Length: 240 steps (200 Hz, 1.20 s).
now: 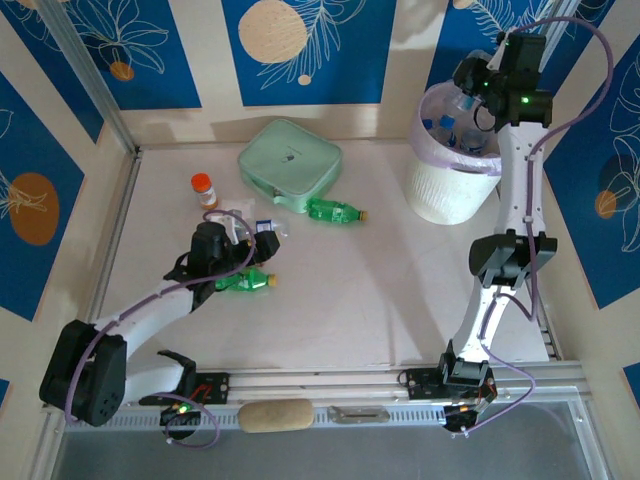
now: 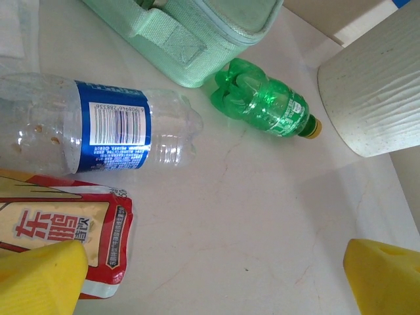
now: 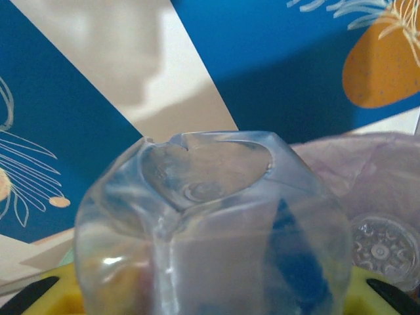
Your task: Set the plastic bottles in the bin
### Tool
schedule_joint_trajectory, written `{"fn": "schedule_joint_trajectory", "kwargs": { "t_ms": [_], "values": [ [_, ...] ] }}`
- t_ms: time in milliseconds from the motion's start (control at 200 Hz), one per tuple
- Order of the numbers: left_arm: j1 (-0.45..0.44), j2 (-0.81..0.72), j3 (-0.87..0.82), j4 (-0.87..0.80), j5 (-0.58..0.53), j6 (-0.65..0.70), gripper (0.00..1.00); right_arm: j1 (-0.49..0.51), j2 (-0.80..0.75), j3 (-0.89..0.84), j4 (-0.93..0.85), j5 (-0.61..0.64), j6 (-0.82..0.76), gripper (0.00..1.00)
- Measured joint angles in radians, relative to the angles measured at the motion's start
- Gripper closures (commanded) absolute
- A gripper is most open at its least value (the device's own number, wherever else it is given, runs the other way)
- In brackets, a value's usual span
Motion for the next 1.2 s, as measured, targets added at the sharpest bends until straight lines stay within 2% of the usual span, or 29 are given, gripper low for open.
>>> {"fn": "schedule_joint_trajectory", "kwargs": {
  "t_ms": [190, 320, 390, 495, 550, 755, 940, 1201],
  "values": [
    [0.0, -0.026, 0.0, -0.007, -0.001, 0.0, 0.0, 0.0, 0.023, -0.051, -0.003, 0.0, 0.014, 0.61],
    [0.0, -0.038, -0.001, -0.008, -0.001, 0.0, 0.0, 0.0, 0.038, -0.083, -0.005, 0.0, 0.019, 0.57],
    [0.0, -0.04, -0.001, -0.01, -0.002, 0.0, 0.0, 0.0, 0.043, -0.097, -0.005, 0.0, 0.026, 0.5],
    [0.0, -0.041, -0.001, -0.012, -0.004, 0.0, 0.0, 0.0, 0.047, -0.101, -0.009, 0.0, 0.034, 0.31],
    [0.0, -0.041, -0.001, -0.013, -0.005, 0.0, 0.0, 0.0, 0.047, -0.101, -0.007, 0.002, 0.045, 0.25],
    [0.0, -0.044, -0.001, -0.014, -0.013, 0.0, 0.0, 0.001, 0.036, -0.108, -0.003, 0.014, 0.04, 0.2],
    [0.0, -0.054, -0.001, -0.016, -0.035, 0.003, 0.0, 0.027, -0.089, -0.225, 0.047, 0.072, 0.003, 0.15],
    [-0.001, -0.082, -0.001, -0.041, -0.078, 0.004, 0.0, 0.167, -0.361, -0.466, 0.224, 0.17, -0.111, 0.1]
  ]
}}
